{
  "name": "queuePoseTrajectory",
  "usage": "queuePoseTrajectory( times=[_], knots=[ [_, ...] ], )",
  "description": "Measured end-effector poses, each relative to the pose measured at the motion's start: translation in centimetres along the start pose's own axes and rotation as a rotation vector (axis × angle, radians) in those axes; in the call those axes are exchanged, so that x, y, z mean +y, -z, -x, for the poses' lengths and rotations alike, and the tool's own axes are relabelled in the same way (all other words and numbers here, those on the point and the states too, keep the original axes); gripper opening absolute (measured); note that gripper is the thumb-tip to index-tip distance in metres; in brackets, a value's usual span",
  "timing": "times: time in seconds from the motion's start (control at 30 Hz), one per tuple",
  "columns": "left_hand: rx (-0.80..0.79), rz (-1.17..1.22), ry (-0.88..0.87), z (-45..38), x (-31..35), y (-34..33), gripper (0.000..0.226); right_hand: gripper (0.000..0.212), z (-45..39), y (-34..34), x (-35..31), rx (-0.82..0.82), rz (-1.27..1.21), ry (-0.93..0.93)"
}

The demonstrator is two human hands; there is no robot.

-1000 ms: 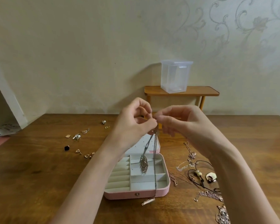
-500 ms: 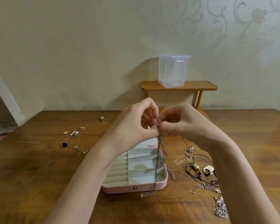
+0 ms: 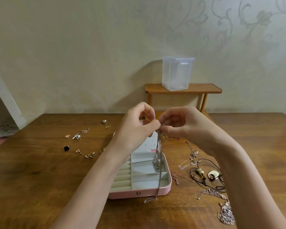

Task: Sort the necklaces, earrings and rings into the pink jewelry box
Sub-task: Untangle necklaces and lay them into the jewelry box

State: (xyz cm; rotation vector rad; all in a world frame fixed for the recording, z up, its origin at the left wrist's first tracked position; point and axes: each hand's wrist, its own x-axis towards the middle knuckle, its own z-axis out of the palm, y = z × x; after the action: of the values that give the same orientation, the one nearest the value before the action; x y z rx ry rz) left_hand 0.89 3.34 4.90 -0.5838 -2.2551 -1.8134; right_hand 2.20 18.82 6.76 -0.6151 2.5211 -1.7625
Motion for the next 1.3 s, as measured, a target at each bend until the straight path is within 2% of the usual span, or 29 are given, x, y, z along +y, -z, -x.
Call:
queuePoseTrajectory(
  times=[0.17,0.27,0.37,0.53,0.73,0.8,0.9,0.97,1.07,1.2,1.3],
  knots=[
    [0.026,0.143,0.078,0.0,-0.2,-0.7,0.021,0.007,0.0,0.1,0.0,0.021,0.090,-0.015],
    [0.025,0.029,-0.007,0.1,-0.4,-1.1,0.026,0.001,-0.2,-0.1,0.0,0.057,0.210,-0.021],
    [-0.008,-0.079,-0.086,0.2,-0.1,-1.0,0.024,0.007,-0.3,0.0,0.3,0.130,0.306,-0.028],
    [-0.087,0.015,-0.018,0.1,0.0,-0.5,0.026,0.007,-0.1,0.2,0.0,0.154,0.271,0.021],
    [-0.028,-0.186,-0.049,0.1,-0.1,-0.8,0.027,0.006,-0.2,0.0,0.2,0.146,0.217,0.033],
    [-0.070,-0.036,0.034,0.0,0.2,-0.8,0.023,0.011,0.1,0.4,0.2,0.124,0.081,0.041],
    [-0.145,0.383,0.193,0.1,0.8,0.1,0.018,0.014,0.0,0.3,-0.2,0.078,0.018,0.077],
    [-0.151,0.440,0.199,0.2,0.9,0.1,0.015,0.013,-0.1,0.3,0.0,0.098,0.071,0.090],
    [-0.154,0.276,0.145,0.3,0.7,-0.3,0.011,0.010,-0.3,0.1,0.2,0.151,0.218,0.086],
    [-0.194,0.043,0.164,0.3,0.3,-0.3,0.005,0.008,-0.2,0.2,0.2,0.216,0.485,0.087],
    [-0.225,0.004,0.195,0.2,0.3,0.0,0.013,0.008,-0.2,0.1,0.2,0.223,0.486,0.094]
  ],
)
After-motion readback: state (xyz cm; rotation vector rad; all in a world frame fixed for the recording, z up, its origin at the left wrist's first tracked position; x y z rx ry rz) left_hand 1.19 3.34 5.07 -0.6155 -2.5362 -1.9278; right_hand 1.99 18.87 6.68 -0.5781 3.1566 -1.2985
